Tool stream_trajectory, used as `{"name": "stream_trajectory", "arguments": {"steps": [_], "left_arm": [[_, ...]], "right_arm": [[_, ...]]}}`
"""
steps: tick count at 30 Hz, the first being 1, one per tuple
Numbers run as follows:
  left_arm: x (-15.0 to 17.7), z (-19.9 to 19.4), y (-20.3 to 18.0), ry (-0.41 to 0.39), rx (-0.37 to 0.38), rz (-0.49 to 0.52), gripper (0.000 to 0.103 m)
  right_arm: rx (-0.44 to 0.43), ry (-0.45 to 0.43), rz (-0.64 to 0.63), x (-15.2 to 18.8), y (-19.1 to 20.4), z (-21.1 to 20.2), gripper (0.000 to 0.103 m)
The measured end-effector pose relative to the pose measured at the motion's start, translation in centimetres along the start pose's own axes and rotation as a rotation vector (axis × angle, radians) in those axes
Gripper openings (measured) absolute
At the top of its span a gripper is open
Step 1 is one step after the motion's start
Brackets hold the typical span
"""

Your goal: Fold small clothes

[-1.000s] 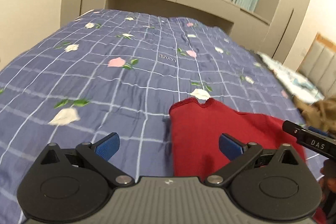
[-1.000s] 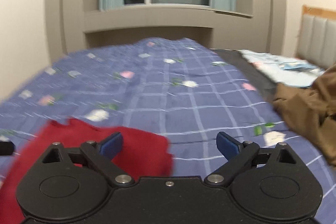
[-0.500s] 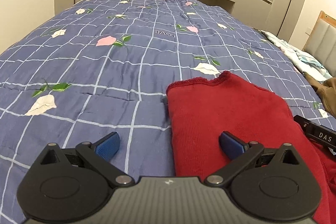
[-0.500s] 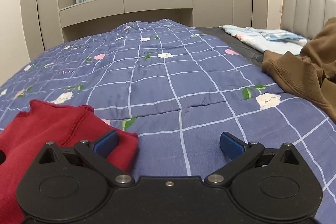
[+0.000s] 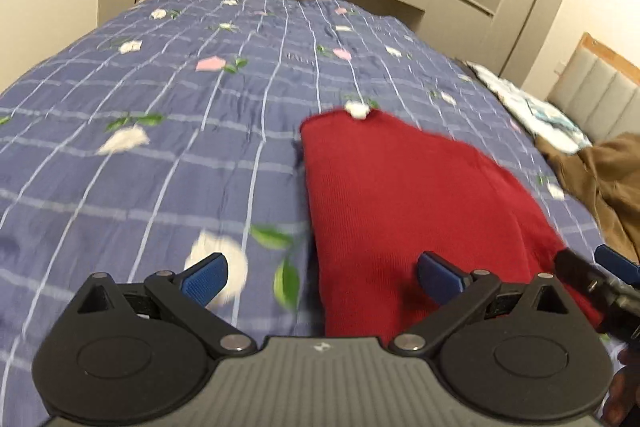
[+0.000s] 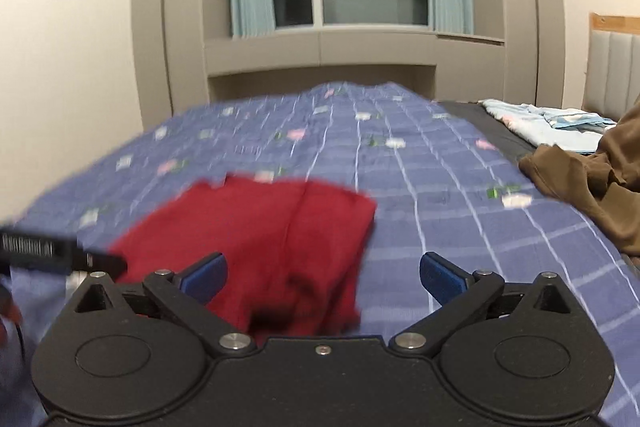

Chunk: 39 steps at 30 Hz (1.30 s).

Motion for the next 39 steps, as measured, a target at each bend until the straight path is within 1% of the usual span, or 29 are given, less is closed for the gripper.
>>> {"name": "stream_trajectory", "arguments": {"steps": [2, 3, 4, 6, 8, 12, 23, 34, 39], "left_arm": [[1.1, 0.0, 0.2, 0.031, -0.016, 0.013, 0.102], [1.5, 0.2, 0.4, 0.056, -0.026, 0.018, 0.102], [1.9, 0.4, 0.6, 0.070, -0.030, 0.025, 0.102], [2.4, 0.3, 0.6, 0.055, -0.026, 0.065, 0.103], [2.7, 0.2, 0.6, 0.054, -0.027, 0.083, 0.103], [2.8, 0.3, 0.6, 0.054, -0.027, 0.080, 0.103], [2.9, 0.3, 0.6, 0.050, -0.029, 0.082, 0.103], [3.2, -0.1, 0.9, 0.046, -0.009, 0.100, 0.103], [3.6, -0.7, 1.2, 0.041, 0.008, 0.116, 0.103]], "right_arm": [[0.040, 0.048, -0.029, 1.8, 0.5, 0.0, 0.102], [0.068, 0.082, -0.024, 2.6, 0.3, 0.4, 0.102], [0.075, 0.116, 0.011, 3.2, -0.1, 0.7, 0.102], [0.043, 0.137, 0.098, 3.4, -1.1, 1.2, 0.102], [0.027, 0.149, 0.138, 3.5, -1.6, 1.6, 0.102], [0.038, 0.132, 0.120, 3.7, -1.1, 1.3, 0.102], [0.014, 0.128, 0.153, 4.0, -1.8, 1.2, 0.103], [-0.018, 0.099, 0.205, 4.2, -2.4, 0.7, 0.103], [-0.044, 0.076, 0.258, 4.3, -3.1, 0.3, 0.103]]}}
Point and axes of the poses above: each gripper's, at about its wrist camera, not at the fingertips, and z roughly the way its jaws point, y to its left, x to its underside, the point moved 2 cm from there along z, roughly the way its jaws point, and after that the axes turned 3 degrees about -z, right-handed, at the moved point
